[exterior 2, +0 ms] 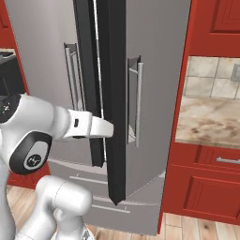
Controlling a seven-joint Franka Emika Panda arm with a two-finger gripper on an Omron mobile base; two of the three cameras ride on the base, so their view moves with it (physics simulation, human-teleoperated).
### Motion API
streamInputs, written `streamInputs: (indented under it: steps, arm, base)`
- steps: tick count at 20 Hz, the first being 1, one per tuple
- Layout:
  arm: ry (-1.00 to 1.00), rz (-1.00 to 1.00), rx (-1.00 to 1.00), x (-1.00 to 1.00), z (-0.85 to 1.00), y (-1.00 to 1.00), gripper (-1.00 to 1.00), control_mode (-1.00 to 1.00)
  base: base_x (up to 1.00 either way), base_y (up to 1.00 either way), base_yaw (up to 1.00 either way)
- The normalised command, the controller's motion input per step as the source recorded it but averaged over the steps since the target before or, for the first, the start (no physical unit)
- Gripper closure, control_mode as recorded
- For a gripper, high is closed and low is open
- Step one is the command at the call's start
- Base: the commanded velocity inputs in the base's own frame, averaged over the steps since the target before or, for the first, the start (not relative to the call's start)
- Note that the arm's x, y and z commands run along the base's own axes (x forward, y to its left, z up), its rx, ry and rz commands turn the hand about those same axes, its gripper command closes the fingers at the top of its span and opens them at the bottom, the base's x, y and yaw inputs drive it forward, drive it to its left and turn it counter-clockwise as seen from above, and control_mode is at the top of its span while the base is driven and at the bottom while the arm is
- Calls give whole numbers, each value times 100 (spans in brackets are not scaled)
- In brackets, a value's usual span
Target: Open the fridge, grab two sodas, and place both sodas inside the bowl with ice on the dining counter.
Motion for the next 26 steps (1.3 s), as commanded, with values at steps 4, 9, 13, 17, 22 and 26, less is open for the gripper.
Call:
streamInputs:
  steps: [4, 9, 13, 17, 22, 26]
  arm:
    - [2, 0, -17, 9, 37, 100, -100, -100]
    - [0, 3, -16, 51, 38, 100, -100, -100]
    - [1, 5, -11, 75, 42, 65, -100, -100]
    - [6, 4, -8, 94, 38, 19, -100, -100]
    - [12, 3, -4, 99, 23, -3, -100, -100]
    - [10, 1, -4, 84, 14, -17, -100, -100]
  base:
    - [0, 0, 0]
    - [0, 0, 0]
    - [0, 0, 0]
    - [0, 0, 0]
    - [0, 0, 0]
    - [0, 0, 0]
